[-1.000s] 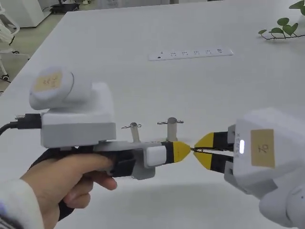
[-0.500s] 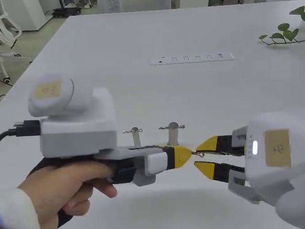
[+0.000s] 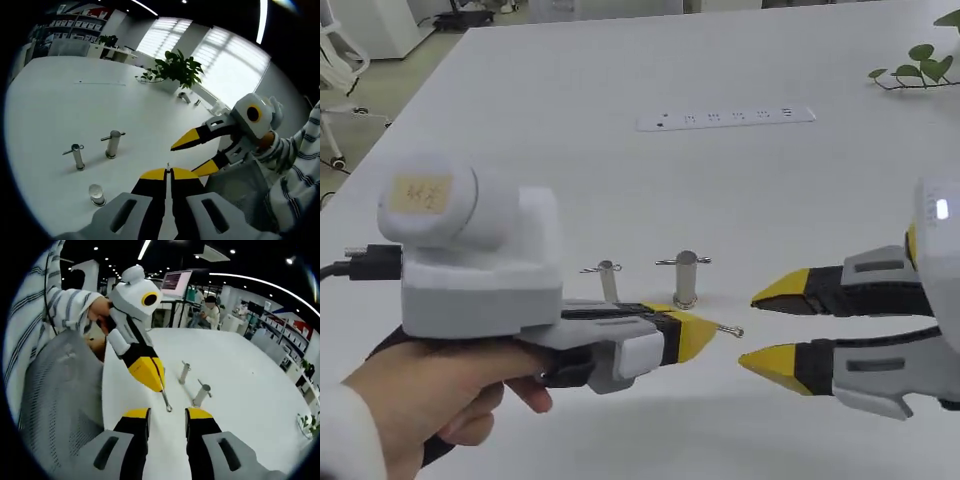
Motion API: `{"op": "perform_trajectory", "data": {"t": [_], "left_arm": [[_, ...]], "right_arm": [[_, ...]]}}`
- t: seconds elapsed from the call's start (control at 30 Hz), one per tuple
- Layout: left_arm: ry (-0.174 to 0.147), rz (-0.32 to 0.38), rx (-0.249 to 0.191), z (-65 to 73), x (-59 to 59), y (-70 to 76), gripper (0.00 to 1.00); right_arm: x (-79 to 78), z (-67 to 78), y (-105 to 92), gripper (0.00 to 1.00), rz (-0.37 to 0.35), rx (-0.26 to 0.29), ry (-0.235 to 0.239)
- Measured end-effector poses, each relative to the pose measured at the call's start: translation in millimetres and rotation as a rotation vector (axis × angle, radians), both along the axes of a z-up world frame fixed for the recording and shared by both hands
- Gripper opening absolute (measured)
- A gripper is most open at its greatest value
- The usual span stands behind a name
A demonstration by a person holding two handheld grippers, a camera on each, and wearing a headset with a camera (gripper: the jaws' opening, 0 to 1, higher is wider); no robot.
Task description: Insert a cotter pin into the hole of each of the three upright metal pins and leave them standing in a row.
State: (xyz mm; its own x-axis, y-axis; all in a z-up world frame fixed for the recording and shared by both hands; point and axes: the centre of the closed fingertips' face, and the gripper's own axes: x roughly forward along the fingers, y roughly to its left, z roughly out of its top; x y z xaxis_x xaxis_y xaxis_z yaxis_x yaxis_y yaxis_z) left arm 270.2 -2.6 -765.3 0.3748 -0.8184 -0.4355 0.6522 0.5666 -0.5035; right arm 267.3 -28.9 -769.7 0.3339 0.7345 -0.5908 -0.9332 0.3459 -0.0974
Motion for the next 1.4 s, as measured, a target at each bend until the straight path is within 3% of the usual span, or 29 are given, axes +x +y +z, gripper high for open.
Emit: {"op": "perform_trajectory", "data": {"t": [0.07, 0.13, 0.23, 0.3, 0.53, 0.7, 0.9, 1.2, 1.4], "left_arm": [[-0.011, -0.021, 0.005, 0.0, -2.6, -0.5, 0.0], [-0.022, -0.042, 0.015, -0.3, -5.3, -0.4, 0.0], [-0.059, -0.071, 0.023, 1.7, -7.7, 1.1, 0.01], [-0.125, -0.108, 0.045, 3.2, -7.2, 2.8, 0.01], [-0.249, -0.212, 0.071, 7.4, -15.0, 1.3, 0.01], [-0.291, -0.262, 0.063, 10.1, -20.0, -2.5, 0.01], [-0.377, -0.329, 0.079, 12.7, -23.7, -8.8, 0.01], [-0.423, -0.398, 0.089, 12.1, -28.0, -12.2, 0.01], [-0.435, -0.418, 0.085, 13.3, -28.0, -12.7, 0.01]], "right_arm": [[-2.7, -1.8, -2.9, 0.3, 0.008, 0.007, 0.035], [-4.2, -1.3, -4.1, 0.31, 0.015, 0.011, 0.041], [-9.7, 0.0, -1.6, 0.34, 0.023, 0.045, 0.082], [-12.4, -0.5, -0.6, 0.35, 0.027, 0.063, 0.106], [-16.6, -5.9, -0.3, 0.35, 0.047, 0.071, 0.145], [-20.6, -6.9, 0.3, 0.34, 0.073, 0.079, 0.16], [-25.9, -6.9, 0.2, 0.34, 0.106, 0.105, 0.184], [-28.2, -8.2, -0.2, 0.32, 0.122, 0.102, 0.191], [-29.1, -10.3, 0.4, 0.31, 0.12, 0.109, 0.212]]}}
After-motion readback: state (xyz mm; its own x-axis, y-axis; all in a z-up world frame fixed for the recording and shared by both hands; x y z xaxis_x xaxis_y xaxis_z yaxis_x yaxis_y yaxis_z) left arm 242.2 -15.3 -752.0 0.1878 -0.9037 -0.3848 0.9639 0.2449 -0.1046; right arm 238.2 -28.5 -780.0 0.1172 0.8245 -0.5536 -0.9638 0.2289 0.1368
